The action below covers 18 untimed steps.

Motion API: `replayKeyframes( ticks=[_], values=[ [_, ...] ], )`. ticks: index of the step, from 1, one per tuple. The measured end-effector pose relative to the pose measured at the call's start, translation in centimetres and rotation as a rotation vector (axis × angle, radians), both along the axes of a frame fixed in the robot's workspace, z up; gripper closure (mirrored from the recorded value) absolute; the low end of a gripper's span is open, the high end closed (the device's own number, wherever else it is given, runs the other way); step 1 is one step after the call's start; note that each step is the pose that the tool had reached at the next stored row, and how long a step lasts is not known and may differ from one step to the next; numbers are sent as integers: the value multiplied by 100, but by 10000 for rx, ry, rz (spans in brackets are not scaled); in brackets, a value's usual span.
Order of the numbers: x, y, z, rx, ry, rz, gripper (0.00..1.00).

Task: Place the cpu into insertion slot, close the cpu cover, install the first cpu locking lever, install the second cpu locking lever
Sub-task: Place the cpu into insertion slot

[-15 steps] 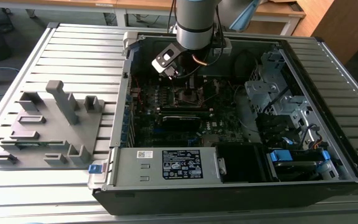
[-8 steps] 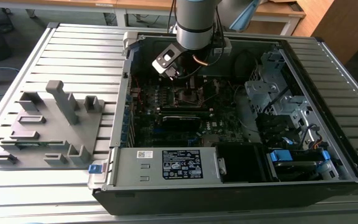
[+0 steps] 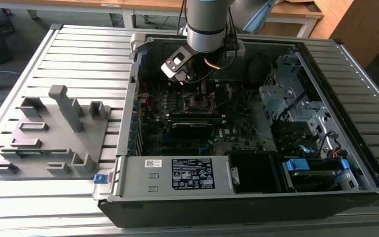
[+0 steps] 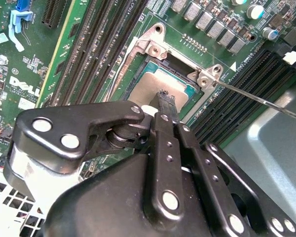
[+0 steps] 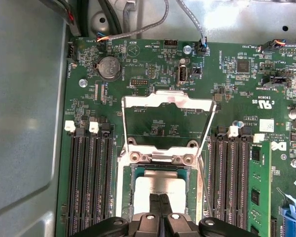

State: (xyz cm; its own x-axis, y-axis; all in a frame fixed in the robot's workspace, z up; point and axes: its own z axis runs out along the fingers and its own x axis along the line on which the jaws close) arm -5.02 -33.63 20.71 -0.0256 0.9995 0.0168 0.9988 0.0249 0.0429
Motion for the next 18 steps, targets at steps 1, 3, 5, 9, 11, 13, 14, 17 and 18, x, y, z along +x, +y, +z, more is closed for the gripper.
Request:
replayKeyframes(
  ticks=[1,3,5,9,11,13,14,17,18],
  values=[
    [0,0,0,1,1,1,89],
    [0,0,2,0,4,0,89],
    [0,1,6,3,2,0,89],
    [0,0,-4,-4,3,1,89],
    [0,0,-18,-8,2,1,89],
    [0,0,-40,-8,2,0,89],
    [0,0,-50,-9,2,1,89],
    [-1,0,-61,-22,3,0,89],
    [0,0,-65,-23,2,0,89]
  ],
)
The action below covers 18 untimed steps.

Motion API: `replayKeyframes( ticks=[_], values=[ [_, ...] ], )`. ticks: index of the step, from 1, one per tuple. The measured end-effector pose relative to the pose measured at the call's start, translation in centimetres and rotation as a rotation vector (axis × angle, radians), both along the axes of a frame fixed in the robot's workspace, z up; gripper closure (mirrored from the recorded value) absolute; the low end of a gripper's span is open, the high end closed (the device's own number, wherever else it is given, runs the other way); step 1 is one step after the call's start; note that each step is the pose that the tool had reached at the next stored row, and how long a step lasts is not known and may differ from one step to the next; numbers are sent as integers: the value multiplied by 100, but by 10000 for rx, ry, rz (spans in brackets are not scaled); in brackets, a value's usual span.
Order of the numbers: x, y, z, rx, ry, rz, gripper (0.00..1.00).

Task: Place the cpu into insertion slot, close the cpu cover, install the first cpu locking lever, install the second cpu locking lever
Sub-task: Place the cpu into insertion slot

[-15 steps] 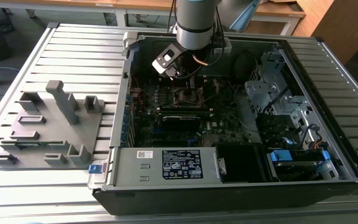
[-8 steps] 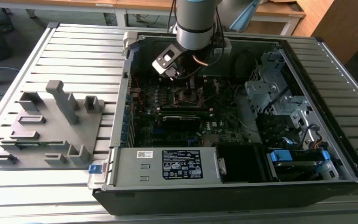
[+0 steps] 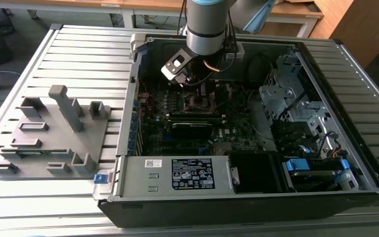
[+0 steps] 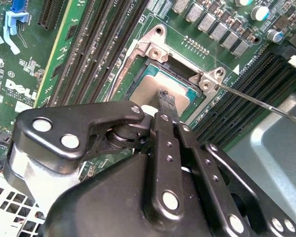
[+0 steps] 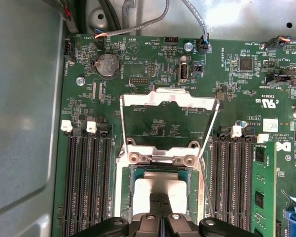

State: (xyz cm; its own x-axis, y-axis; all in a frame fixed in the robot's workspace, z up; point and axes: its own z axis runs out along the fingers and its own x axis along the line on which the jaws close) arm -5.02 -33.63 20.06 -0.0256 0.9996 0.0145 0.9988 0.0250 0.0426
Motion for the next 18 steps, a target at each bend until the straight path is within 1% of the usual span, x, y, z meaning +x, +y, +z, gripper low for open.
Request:
replayKeyframes(
  ticks=[4,7,16,18],
  values=[
    [-2,-3,-26,-20,10,0,89],
    [-1,-1,-33,-9,1,0,89],
    [-1,-2,-38,-14,4,1,89],
    [-1,-1,-30,-6,-1,0,89]
  ],
)
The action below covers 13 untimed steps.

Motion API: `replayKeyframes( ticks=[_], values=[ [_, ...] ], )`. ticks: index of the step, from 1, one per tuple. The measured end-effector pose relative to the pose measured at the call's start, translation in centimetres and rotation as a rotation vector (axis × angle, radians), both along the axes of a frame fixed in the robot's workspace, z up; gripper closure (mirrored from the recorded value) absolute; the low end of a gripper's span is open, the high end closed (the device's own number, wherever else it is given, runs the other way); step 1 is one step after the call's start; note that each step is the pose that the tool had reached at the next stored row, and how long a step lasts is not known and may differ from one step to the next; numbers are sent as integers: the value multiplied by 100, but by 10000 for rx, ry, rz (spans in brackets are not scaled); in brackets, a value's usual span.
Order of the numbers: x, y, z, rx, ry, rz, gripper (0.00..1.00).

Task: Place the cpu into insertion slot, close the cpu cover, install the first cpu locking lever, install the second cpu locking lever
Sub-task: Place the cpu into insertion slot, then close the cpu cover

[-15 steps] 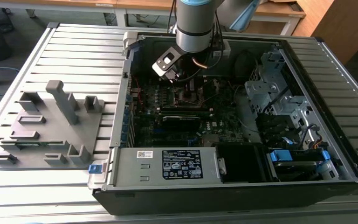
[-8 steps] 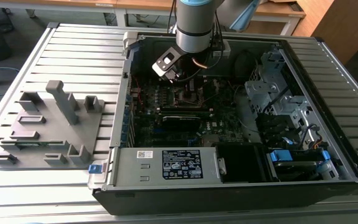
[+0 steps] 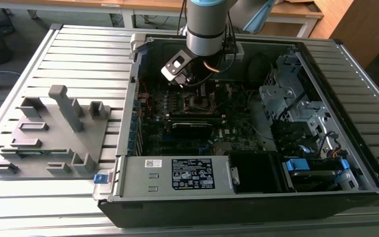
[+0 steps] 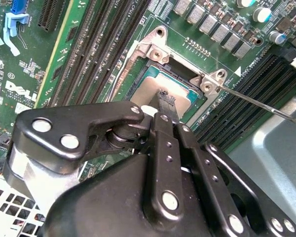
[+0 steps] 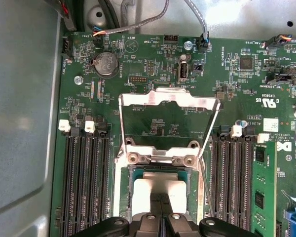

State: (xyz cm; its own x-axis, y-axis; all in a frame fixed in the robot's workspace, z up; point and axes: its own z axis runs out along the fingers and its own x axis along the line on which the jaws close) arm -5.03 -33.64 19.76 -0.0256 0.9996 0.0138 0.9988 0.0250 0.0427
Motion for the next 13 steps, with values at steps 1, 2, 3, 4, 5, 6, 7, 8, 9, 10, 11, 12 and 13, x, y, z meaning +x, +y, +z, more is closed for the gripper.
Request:
replayKeyframes(
  ticks=[1,2,3,4,5,6,7,8,9,10,11,12,13],
  values=[
    [1,2,8,12,-9,-1,89],
    [3,5,20,29,-18,0,89],
    [2,4,44,14,-8,0,89],
    [1,1,69,1,0,0,89],
    [1,1,87,4,-2,0,89],
    [1,1,106,2,0,0,89],
    [0,1,125,0,0,0,89],
    [1,1,140,1,0,0,89],
    [0,1,144,0,1,0,89],
    [1,1,144,2,0,0,89],
    [1,1,144,2,-1,0,89],
    [0,1,151,0,1,0,89],
    [0,1,158,0,1,0,89]
  ],
)
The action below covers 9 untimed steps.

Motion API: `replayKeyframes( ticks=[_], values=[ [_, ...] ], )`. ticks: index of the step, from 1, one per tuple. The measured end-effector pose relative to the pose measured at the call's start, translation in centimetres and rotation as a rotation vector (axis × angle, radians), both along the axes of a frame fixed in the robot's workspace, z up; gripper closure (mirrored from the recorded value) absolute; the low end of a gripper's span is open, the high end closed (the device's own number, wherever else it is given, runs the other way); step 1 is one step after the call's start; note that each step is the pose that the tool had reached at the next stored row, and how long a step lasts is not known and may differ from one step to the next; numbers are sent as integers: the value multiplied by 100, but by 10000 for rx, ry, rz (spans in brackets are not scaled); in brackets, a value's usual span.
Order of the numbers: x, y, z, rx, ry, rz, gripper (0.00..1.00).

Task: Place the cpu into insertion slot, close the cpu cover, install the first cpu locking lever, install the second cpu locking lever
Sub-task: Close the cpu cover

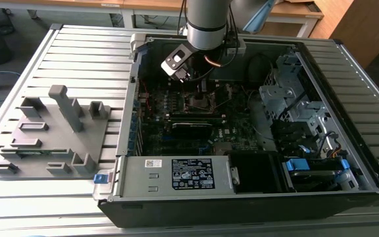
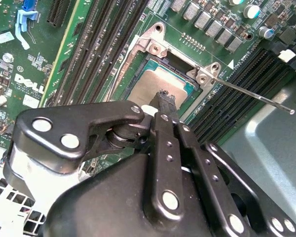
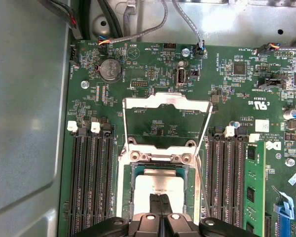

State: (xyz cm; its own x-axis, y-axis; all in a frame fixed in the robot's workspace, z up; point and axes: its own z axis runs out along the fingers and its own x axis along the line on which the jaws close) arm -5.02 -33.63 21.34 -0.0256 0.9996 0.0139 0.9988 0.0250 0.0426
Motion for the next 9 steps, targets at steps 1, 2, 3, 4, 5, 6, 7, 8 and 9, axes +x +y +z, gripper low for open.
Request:
replayKeyframes(
  ticks=[1,2,3,4,5,6,7,8,9],
  values=[
    [0,0,0,0,0,0,89],
    [0,0,1,0,0,0,89],
    [0,0,3,-1,0,0,89],
    [0,0,5,-3,2,0,89],
    [0,0,7,-2,1,0,89],
    [0,0,6,0,0,0,89],
    [0,0,6,1,-1,0,89],
    [0,0,21,1,-1,0,89],
    [0,0,23,0,0,0,89]
  ],
)
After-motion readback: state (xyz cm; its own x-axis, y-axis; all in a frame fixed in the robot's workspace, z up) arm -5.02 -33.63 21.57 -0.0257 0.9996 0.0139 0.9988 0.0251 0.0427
